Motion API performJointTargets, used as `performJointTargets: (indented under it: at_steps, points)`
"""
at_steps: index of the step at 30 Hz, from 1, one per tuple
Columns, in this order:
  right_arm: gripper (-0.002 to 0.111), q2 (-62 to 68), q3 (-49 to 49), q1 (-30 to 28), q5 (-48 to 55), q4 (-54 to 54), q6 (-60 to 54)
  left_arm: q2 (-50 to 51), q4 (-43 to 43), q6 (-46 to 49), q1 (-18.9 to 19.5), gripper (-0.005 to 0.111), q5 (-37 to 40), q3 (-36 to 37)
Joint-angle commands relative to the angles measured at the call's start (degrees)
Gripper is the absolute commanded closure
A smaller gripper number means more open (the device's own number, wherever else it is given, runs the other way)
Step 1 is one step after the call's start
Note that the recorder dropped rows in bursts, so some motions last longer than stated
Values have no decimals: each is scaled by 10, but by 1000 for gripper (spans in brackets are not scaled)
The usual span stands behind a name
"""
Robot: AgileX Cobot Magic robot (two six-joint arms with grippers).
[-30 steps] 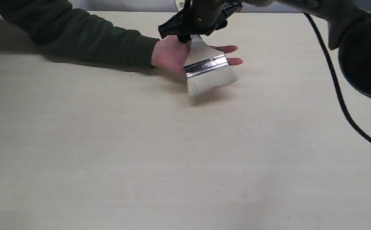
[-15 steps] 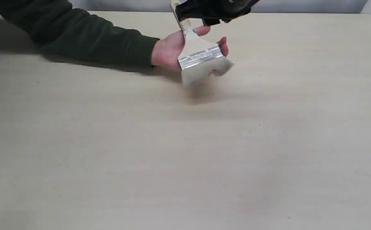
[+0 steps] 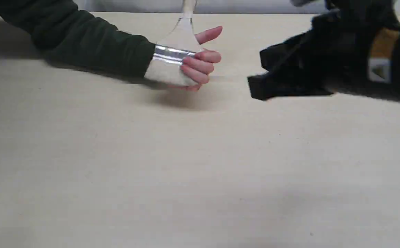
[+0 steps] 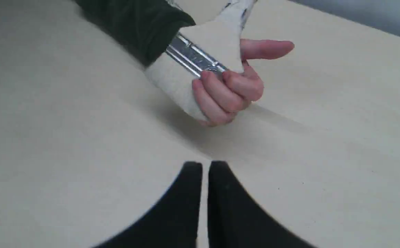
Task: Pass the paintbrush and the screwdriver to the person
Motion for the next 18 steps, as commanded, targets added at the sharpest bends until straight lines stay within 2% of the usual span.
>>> performJointTargets:
  at_steps: [1, 11, 18]
  points:
    - [104, -89, 73, 3, -29, -8, 12, -1, -1, -1, -1, 107, -2, 1]
    - [104, -297, 241, 3, -109, -7, 50, -1, -1, -1, -1, 107, -2, 1]
    - [104, -388, 350, 3, -241, -7, 58, -1, -1, -1, -1, 107, -2, 1]
